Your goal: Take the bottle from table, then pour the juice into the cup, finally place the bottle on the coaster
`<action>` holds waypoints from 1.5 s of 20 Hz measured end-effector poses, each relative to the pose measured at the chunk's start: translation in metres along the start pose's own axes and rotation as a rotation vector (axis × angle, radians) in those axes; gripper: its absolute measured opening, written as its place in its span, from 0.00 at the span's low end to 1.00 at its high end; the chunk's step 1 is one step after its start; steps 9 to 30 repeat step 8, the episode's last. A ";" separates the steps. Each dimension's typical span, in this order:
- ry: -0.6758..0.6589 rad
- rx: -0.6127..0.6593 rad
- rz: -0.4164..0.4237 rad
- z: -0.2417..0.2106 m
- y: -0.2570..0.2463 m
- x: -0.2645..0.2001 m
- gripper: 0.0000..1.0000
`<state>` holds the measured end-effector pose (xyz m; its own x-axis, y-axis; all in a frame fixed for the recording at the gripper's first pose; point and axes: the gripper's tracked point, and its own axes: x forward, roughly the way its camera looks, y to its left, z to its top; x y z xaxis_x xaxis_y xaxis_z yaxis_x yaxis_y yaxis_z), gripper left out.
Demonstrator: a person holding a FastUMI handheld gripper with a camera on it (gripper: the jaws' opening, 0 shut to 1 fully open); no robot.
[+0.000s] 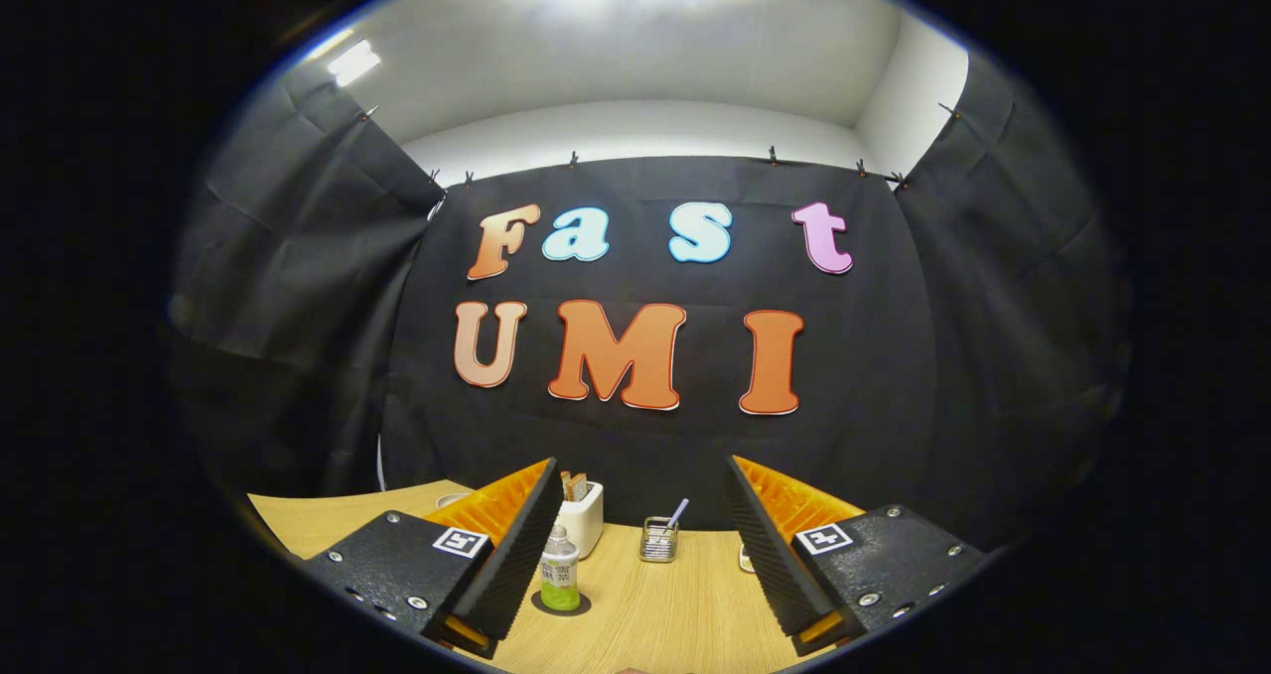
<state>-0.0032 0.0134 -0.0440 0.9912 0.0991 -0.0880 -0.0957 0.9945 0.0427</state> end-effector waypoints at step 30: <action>0.001 0.023 0.022 -0.002 0.015 0.009 0.97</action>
